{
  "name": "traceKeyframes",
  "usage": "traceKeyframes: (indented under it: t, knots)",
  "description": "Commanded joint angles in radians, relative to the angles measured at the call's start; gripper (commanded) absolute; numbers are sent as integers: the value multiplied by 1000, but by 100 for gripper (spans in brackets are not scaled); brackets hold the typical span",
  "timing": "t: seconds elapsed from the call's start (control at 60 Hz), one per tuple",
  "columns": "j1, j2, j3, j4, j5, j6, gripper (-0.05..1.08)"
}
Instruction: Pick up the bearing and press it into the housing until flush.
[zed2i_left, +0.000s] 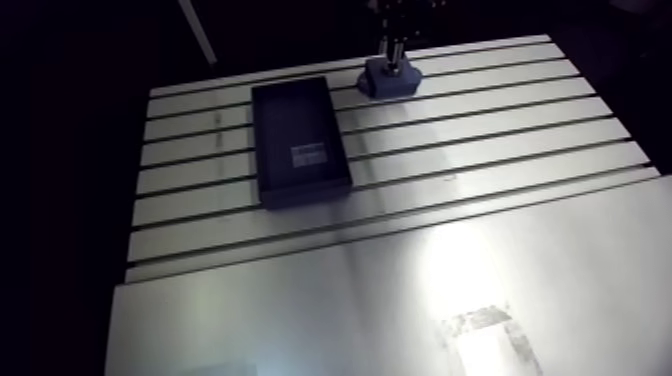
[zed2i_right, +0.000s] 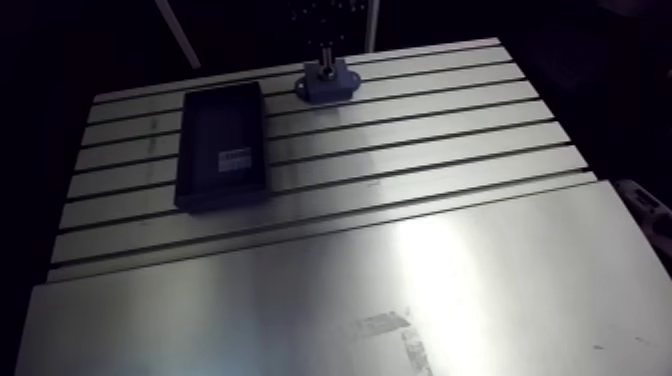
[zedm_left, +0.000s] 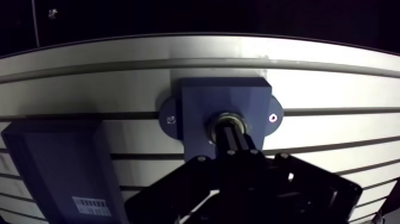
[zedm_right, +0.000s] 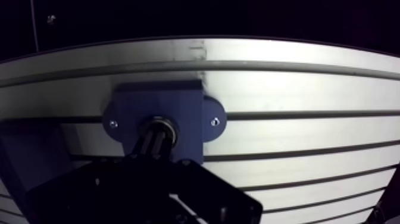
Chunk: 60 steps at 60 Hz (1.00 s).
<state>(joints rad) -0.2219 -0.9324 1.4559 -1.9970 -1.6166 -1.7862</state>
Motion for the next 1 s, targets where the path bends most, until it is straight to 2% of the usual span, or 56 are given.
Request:
traceKeyframes:
  t: [0.017, 1.0]
  knots:
    - [1, 2, 1, -1, -1, 0, 107]
    - [-1, 14, 1, -3, -1, -2, 107]
